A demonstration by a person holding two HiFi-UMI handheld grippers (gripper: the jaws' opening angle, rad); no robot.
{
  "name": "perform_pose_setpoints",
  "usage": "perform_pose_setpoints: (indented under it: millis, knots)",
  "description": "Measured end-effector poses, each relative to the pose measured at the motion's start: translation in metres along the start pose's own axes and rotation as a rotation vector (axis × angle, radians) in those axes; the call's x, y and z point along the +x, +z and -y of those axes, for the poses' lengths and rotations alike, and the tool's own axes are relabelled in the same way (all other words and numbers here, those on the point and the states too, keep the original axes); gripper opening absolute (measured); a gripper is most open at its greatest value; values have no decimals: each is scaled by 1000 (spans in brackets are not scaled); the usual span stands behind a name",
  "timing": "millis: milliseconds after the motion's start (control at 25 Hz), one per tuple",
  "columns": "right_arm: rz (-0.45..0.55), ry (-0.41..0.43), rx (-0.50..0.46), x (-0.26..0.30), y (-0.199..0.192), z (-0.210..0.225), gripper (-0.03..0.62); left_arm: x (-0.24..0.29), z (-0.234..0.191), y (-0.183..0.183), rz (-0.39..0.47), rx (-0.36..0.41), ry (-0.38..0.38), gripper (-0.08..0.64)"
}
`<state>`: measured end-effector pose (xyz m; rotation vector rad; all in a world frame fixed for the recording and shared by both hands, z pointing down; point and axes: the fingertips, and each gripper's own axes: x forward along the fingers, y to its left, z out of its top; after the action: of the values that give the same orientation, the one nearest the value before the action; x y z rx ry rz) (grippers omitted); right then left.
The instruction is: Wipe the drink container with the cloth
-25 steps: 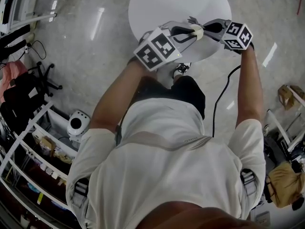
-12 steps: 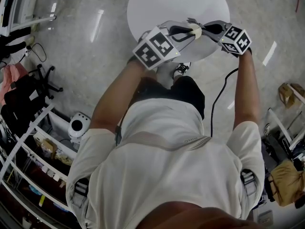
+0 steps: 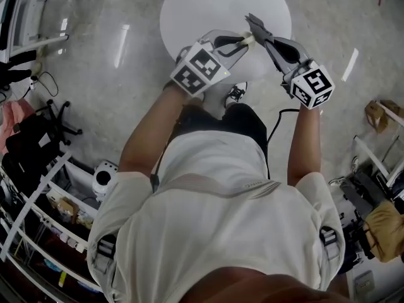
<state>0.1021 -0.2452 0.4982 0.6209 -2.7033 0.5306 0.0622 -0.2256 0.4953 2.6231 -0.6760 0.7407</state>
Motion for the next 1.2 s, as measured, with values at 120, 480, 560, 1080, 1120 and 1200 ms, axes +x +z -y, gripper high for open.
perform_pose_setpoints:
  millis: [120, 480, 560, 1080, 1120, 1200]
  knots:
    - [91, -85, 33, -15, 19, -8, 17, -11, 2, 12, 49, 5, 7, 80]
    - [139, -167, -64, -41, 68, -48, 17, -97, -8, 28, 183, 0, 126, 2]
    - [154, -163, -60, -42, 74, -57, 17, -107, -10, 28, 190, -4, 137, 2]
    - [382, -374, -24, -85, 154, -122, 17, -230, 1, 88, 414, 5, 217, 2]
    - [396, -392, -23, -93, 160, -125, 17, -241, 4, 96, 440, 8, 228, 2]
    - [418, -423, -25, -110, 169, -130, 17, -256, 9, 108, 480, 16, 245, 2]
